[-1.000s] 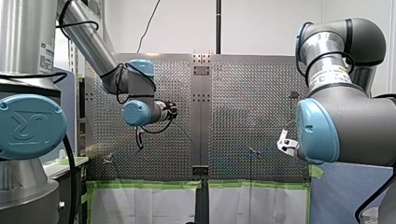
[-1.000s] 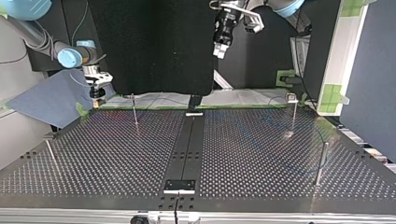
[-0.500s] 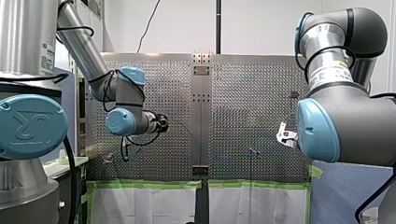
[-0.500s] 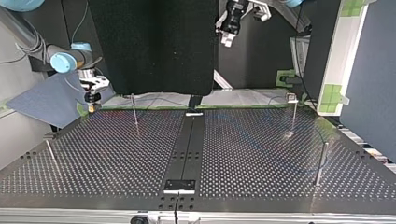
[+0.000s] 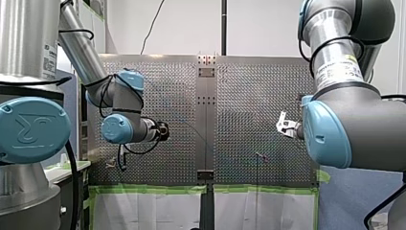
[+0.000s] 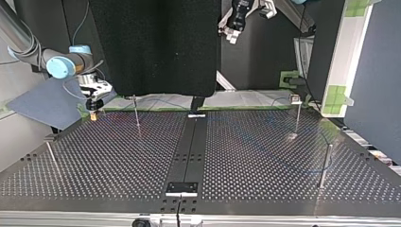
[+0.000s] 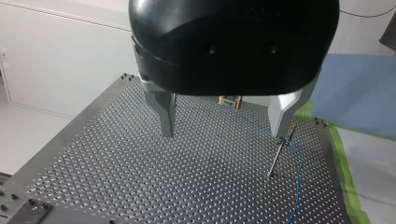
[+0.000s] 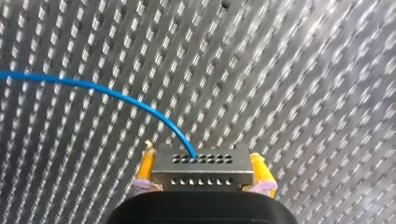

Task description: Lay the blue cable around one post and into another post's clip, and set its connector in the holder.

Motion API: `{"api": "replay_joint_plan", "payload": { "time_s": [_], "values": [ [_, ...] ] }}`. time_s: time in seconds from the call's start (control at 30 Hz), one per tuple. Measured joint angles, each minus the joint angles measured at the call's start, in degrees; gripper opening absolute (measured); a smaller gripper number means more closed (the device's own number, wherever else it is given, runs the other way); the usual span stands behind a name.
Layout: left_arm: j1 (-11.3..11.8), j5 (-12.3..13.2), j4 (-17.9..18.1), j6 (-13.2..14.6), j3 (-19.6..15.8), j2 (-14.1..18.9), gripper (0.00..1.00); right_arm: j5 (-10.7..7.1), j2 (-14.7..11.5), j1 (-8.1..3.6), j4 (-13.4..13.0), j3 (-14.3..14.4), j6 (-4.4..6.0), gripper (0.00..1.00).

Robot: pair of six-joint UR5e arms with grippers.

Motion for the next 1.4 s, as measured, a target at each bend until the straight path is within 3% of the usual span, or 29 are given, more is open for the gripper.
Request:
{"api": "replay_joint_plan", "payload": {
  "time_s": [0.27,0.53,0.93,1.13,1.4],
  "values": [
    [0.2,-0.1,1.4,-0.1,0.0,0.0,1.00,0.02,-4.3,2.92,1.7,0.0,0.15,0.02],
    [0.2,0.0,1.8,-0.2,0.0,0.0,1.00,0.27,-8.2,3.85,3.4,0.0,0.18,0.02],
    [0.2,0.1,1.8,-0.2,0.0,0.0,1.00,5.26,-14.2,4.54,5.2,0.0,-0.10,0.02],
    [0.2,0.1,1.8,-0.2,0.0,0.0,1.00,8.17,-17.1,4.45,7.0,0.0,-2.29,0.02],
    [0.2,0.0,1.8,-0.4,0.0,0.0,1.00,12.11,-21.0,4.00,10.8,0.0,-6.17,0.02]
  ]
}}
